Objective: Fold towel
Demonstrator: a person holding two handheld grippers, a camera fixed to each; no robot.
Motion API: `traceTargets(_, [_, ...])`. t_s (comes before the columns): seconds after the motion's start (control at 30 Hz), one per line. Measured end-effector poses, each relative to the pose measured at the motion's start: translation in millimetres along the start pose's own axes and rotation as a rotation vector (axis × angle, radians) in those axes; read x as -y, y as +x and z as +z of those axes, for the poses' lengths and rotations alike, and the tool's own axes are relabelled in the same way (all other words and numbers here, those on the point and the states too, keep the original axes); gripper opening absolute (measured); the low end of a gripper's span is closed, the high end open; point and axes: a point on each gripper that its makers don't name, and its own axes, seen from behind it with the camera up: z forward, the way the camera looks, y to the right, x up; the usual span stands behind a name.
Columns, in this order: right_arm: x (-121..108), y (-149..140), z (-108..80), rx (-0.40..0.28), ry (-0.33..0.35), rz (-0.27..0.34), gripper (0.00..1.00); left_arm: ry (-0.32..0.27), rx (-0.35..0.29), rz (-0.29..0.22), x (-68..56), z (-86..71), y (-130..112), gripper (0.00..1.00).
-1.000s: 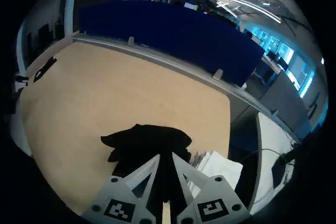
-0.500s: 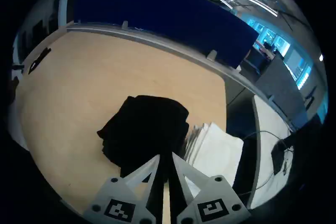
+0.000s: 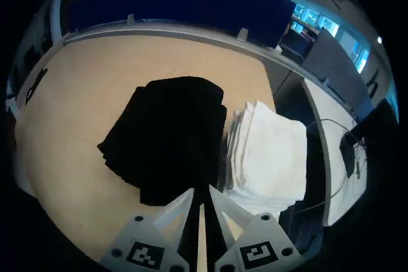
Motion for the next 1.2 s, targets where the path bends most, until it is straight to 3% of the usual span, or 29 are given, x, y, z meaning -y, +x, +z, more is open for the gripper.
traceTargets(0.4, [1,-11,21.5,0.032,-0.020,0.062,0.05,0.004,0.002,0.011,-2.7,-0.6,-1,0.85])
traceTargets(0.8, [0,-11,26.1,0.026,-0.034,0.091,0.07,0.007,0.004,0.015,-3.5,-0.9,-2,0.86])
traceTargets(1.0, [-3,-11,23.0,0.001,-0.059,0.094,0.21,0.008,0.002,0.017,-3.4,-0.9,-1,0.85])
traceTargets(1.1, [-5,-11,18.7,-0.010,-0.072,0.093,0.37,0.007,0.001,0.017,-3.1,-0.5,0,0.85])
traceTargets(1.2, [-8,-12,14.4,-0.018,-0.089,0.093,0.46,0.006,0.000,0.016,-2.7,-0.1,1,0.85])
